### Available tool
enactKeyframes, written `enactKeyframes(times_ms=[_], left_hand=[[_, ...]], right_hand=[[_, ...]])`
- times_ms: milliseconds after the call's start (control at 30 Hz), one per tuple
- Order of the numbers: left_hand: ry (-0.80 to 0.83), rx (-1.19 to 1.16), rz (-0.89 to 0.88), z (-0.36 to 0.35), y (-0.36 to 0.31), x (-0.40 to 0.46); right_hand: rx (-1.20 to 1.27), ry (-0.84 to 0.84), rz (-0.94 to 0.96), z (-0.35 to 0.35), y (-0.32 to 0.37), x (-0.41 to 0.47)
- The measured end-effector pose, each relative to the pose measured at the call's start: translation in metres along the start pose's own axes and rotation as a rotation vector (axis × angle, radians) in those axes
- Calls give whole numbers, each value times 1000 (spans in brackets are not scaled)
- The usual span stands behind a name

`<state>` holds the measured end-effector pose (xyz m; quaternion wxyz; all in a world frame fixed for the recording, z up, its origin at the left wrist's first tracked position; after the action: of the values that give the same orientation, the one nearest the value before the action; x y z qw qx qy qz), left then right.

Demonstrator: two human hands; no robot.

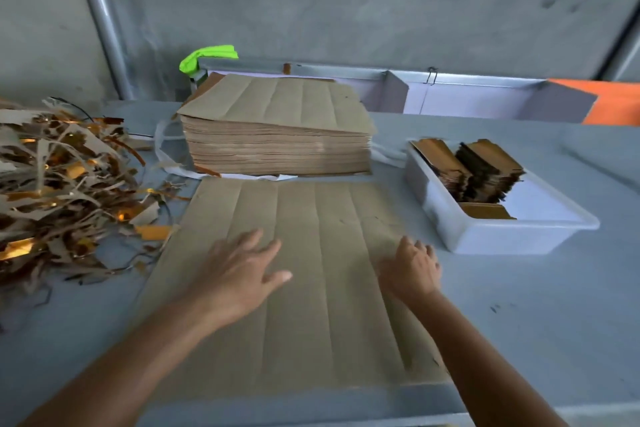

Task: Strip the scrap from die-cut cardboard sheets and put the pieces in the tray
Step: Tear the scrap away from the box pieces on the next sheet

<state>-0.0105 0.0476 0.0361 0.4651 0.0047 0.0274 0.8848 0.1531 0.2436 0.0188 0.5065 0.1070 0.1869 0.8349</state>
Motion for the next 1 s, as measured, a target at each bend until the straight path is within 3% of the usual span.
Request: enactKeyframes(times_ms=[100,333,667,833,1000], left_hand=[[91,-112,-89,-36,-49,1],[-64,-15,-102,-51,-61,7],[-98,0,-106,-39,-61,0],[-160,7,-112,-41,-62,1],[-119,3,-100,-45,-62,2]], right_hand=[[16,29,-66,0,-21,-2],[404,-28,51,12,-29,-3],[467,-178,73,4,-32,-17],[501,-234,11,5,-39,-19],[522,-276,-48,10,-42,-20]])
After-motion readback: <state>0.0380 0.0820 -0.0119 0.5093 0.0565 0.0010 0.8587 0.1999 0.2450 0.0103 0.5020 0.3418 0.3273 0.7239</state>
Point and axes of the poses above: each hand's wrist, its own x-axis towards the middle knuckle, its own z-axis out of the back of the hand, y = z × x, the point moved 8 cm from there along x, towards the middle knuckle, and after that the axes turned 4 degrees about x, right-handed, at the moved point
